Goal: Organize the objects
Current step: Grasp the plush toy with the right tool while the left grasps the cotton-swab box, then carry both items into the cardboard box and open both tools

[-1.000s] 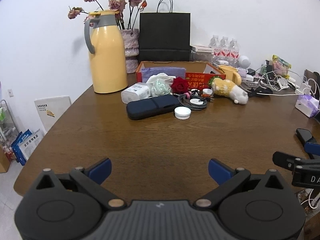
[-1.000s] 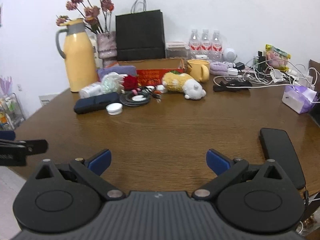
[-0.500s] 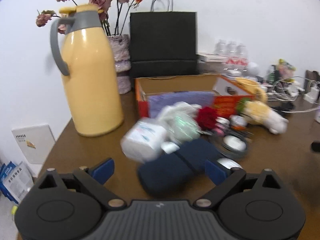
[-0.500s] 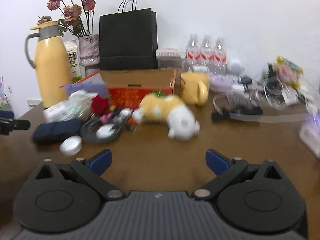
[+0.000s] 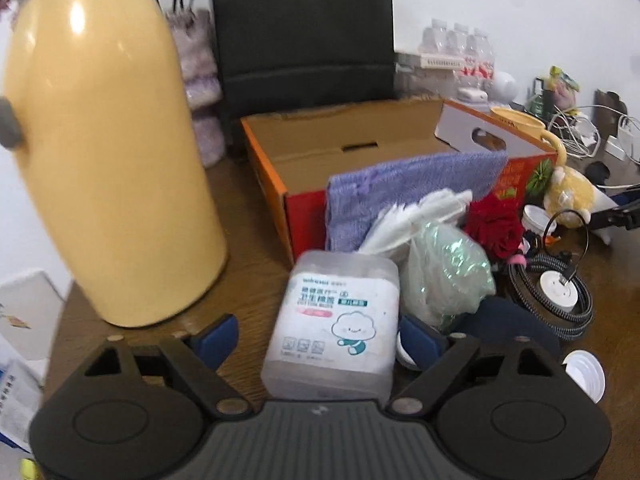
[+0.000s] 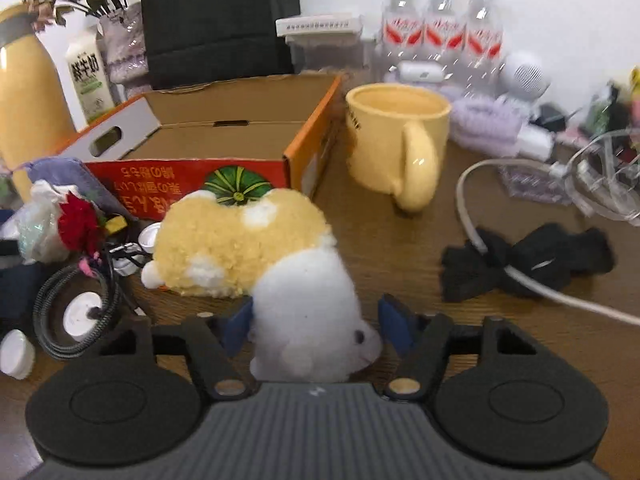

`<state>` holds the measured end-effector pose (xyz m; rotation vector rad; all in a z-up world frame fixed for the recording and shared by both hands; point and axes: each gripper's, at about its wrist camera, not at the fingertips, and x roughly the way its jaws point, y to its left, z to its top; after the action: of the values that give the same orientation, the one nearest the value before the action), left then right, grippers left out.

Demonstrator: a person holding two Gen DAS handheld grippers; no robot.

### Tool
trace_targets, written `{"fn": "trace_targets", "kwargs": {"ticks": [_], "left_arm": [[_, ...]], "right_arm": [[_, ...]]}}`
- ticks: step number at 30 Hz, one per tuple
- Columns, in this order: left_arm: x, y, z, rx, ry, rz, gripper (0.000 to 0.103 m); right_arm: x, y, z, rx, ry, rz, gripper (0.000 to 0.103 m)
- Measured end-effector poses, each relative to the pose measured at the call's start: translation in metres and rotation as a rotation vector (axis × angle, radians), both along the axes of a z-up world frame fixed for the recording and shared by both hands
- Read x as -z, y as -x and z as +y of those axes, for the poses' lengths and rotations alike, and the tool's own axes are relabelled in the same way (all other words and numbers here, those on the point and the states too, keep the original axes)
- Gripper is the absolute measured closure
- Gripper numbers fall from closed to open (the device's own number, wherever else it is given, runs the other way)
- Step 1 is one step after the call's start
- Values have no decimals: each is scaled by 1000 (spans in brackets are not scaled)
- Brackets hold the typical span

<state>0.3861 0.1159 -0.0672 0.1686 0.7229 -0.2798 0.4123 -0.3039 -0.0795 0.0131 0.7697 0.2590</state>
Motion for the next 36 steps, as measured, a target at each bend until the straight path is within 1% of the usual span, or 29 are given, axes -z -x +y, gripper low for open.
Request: {"fn": "trace_targets", "kwargs": {"ticks": [1,2,3,4,5,7,9,12,13,15,17,19,21,23,25,27,28,30,31,32,34,36], "left_arm": [[3,-4,3,-7,16,19,20],[4,-8,5,-9,40,43,34],[4,-8,7,-11,73,57,39],[3,-7,7,-26,84,65,39],[2,-4,5,-29,78,62,39],[-2,10,-4,-19,44,25,40],[-12,26,-11,-60,13,-7,40],[-36,66,-16,-111,18,-112,40],[-46,82,-17,-133,36,-133,40],[-60,115,-21,-170,76,-148,40],[-69,148,-28,-172,113,-150,40],[-75,176,-34,-158,151,-145,39],[-84,193,-37,-154,189,-136,39],[-99,197,-40,-159,211,-156,39],[-115,185,-43,-159,213,-196,39],[-133,152,-46,-180,209,-222,39],[-142,129,-47,-186,219,-222,39],[-156,75,-51,-215,257,-166,39],[-161,43,-55,-220,256,-126,39],[-163,13,-60,-231,244,-104,39],[-161,-47,-73,-260,159,-92,39],[-146,-105,-77,-310,119,-50,39]], "right_arm": [[2,-2,-2,-3,-24,6,42],[3,-2,-5,6,-44,8,45],[3,-1,-6,21,-54,8,46],[1,1,-4,41,-49,10,49],[-1,4,-2,53,-32,2,54],[-10,18,7,58,18,-38,54],[-21,36,14,59,42,-91,55],[-40,74,23,67,73,-185,55],[-46,89,26,75,92,-215,55],[-53,119,32,95,133,-266,55],[-59,156,40,97,157,-306,55],[-64,189,46,78,150,-327,55],[-70,210,49,60,138,-335,55],[-81,218,50,56,126,-354,55],[-99,214,49,61,111,-395,55],[-119,194,50,55,108,-422,55],[-129,175,51,53,107,-430,55],[-147,128,52,58,72,-412,55],[-155,100,55,70,53,-394,55],[-161,74,61,74,68,-382,54],[-162,17,79,86,145,-357,54],[-149,-41,96,86,208,-277,54]]}}
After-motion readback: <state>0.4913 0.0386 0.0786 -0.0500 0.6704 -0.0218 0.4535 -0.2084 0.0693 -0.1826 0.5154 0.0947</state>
